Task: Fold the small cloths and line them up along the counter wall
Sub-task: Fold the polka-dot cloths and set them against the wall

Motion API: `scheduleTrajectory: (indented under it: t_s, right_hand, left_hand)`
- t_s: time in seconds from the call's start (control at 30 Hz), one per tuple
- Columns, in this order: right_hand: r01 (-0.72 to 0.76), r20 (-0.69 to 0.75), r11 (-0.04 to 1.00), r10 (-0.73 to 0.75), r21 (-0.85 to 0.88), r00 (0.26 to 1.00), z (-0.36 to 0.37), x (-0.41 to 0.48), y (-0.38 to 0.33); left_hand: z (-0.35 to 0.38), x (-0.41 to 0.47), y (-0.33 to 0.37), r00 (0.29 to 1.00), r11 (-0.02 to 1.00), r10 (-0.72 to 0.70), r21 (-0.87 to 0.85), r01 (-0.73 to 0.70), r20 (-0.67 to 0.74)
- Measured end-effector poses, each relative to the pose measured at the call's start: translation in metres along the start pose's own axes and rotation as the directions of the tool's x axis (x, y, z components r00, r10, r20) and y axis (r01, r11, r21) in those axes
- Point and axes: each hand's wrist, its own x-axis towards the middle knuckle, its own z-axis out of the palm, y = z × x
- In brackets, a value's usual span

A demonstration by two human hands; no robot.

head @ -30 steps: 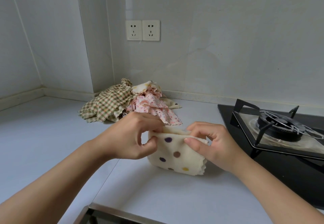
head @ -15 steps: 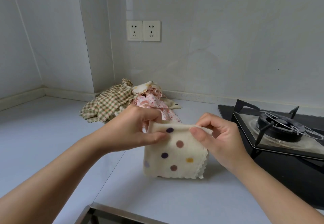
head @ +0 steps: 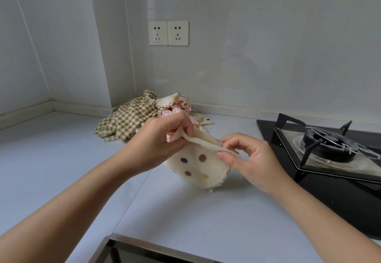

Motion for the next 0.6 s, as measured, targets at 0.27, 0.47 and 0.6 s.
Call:
scheduleTrajectory:
  t_s: [0.27,0.47,0.6]
  right_hand:
    - [0.0,-0.141,1.0,0.001,0.004,0.99,0.0,0.002,-0.001]
    - [-0.104,-0.255,0.934,0.199,0.343,0.946,0.005,0.001,-0.009]
    - [-0.339,-0.108,0.665,0.535,0.666,0.838,0.015,0.0,-0.012]
  left_hand:
    - [0.006,0.0,-0.003,0.997,0.997,-0.069,-0.032,0.068,-0.038]
    - [0.027,0.003,-0.005,0.897,0.839,-0.44,-0.375,0.394,-0.044]
    - [0.056,0.004,-0.006,0.741,0.691,-0.67,-0.408,0.597,-0.051]
